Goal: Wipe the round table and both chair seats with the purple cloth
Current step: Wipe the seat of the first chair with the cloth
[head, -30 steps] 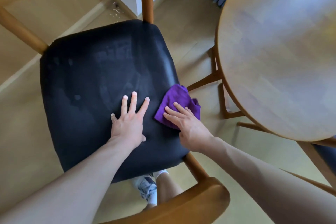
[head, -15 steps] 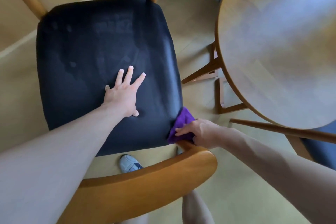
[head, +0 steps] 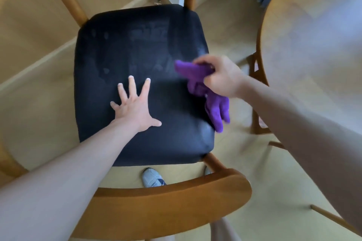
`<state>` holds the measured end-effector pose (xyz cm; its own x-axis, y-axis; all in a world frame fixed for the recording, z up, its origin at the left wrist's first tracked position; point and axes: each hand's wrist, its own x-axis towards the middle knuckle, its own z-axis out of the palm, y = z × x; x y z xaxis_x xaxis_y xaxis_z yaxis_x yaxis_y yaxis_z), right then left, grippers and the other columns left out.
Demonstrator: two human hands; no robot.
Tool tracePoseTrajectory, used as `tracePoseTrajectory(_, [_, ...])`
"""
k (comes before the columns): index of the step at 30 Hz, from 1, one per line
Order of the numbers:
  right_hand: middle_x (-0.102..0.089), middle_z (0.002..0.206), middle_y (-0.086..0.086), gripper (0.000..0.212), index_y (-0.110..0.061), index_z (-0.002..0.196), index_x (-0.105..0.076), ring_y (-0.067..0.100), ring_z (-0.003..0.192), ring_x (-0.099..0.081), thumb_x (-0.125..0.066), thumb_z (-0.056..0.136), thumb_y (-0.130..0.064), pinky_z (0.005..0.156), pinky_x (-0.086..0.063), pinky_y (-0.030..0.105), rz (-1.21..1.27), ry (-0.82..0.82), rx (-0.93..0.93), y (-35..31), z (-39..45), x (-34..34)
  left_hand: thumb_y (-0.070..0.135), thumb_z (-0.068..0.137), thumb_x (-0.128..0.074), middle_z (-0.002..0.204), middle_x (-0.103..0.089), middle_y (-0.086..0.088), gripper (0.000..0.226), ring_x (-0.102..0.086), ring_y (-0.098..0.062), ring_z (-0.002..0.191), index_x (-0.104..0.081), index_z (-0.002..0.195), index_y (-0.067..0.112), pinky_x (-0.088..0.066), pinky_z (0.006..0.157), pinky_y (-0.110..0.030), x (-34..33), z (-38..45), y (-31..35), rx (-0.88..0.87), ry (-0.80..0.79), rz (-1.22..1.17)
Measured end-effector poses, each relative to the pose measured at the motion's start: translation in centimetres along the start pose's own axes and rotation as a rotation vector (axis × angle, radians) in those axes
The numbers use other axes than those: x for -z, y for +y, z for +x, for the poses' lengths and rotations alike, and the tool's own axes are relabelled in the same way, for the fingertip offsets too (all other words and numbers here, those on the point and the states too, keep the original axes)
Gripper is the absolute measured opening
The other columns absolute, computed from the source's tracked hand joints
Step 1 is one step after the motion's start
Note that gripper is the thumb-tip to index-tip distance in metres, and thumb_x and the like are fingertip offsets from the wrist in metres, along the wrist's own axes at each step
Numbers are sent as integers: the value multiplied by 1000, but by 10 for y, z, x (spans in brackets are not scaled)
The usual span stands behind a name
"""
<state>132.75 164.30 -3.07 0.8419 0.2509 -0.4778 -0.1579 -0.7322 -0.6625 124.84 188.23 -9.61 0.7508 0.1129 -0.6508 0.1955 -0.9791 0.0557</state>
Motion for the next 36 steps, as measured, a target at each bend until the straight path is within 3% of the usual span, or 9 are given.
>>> tracePoseTrajectory(3, [-56, 138, 4, 75, -11, 142, -53, 17, 126, -52, -54, 68, -15, 102, -35, 17, 32, 170, 126, -19, 41, -19, 63, 62, -89, 164, 35, 1, 145, 20, -40, 154, 20, 156, 48, -22, 115, -73, -8, -1, -14, 55, -25, -65])
tracePoseTrajectory(7, [-15, 171, 2, 94, -17, 162, -20, 26, 158, -7, -59, 76, -10, 127, -8, 47, -290, -2, 83, -1, 67, -77, 67, 64, -86, 161, 40, 4, 143, 25, -38, 153, 26, 152, 50, -21, 115, -74, -19, 2, -17, 66, -37, -76])
tracePoseTrajectory(10, [-2, 173, -3, 102, -22, 164, -11, 24, 159, 4, -56, 72, -16, 128, -2, 48, -460, 3, 130, 16, 60, -105, 65, 64, -87, 160, 43, 4, 144, 27, -39, 152, 27, 150, 51, -20, 115, -75, -21, 4, -17, 75, -46, -79])
tracePoseTrajectory(15, [-44, 150, 8, 89, -12, 145, -48, 36, 132, -41, -61, 58, -14, 106, -42, 46, -529, -94, 427, 32, -6, -110, 59, 66, -89, 160, 43, 4, 143, 29, -38, 152, 24, 152, 52, -16, 114, -77, -18, 0, -14, 79, -55, -127])
tracePoseTrajectory(23, [-50, 116, -10, 41, -26, 104, -61, 19, 105, -40, -60, 67, -10, 86, -41, 36, -641, -494, 476, 84, -66, -94, 56, 69, -89, 158, 46, 2, 143, 32, -40, 150, 26, 152, 50, -13, 114, -78, -13, 0, -10, 79, -84, -136])
tracePoseTrajectory(26, [-57, 97, -8, 30, -18, 88, -64, 16, 95, -45, -54, 64, -2, 75, -40, 30, -383, -399, 347, 76, -56, -95, 55, 71, -88, 157, 48, 1, 142, 33, -40, 149, 28, 152, 50, -12, 114, -78, -15, 0, -9, 80, -91, -143])
tracePoseTrajectory(30, [-64, 95, 4, 33, -9, 87, -68, 25, 96, -60, -50, 61, 2, 83, -45, 23, 23, -61, 183, 47, -32, -81, 55, 72, -88, 156, 50, 1, 141, 35, -39, 149, 29, 151, 50, -11, 115, -77, -16, 1, -10, 89, -96, -144])
tracePoseTrajectory(32, [-64, 97, 4, 33, -13, 86, -64, 8, 91, -62, -48, 61, 1, 82, -42, 10, 217, 89, 88, 21, -7, -64, 54, 72, -88, 155, 51, 1, 141, 36, -39, 149, 29, 151, 50, -10, 115, -76, -16, 0, -9, 94, -102, -162])
tracePoseTrajectory(36, [-58, 116, 7, 56, -10, 109, -64, 10, 101, -53, -45, 56, -10, 86, -35, 1, 307, 281, 134, -21, 66, -29, 52, 73, -87, 154, 51, 1, 140, 37, -39, 148, 29, 152, 49, -9, 116, -76, -18, 0, -8, 110, -97, -167])
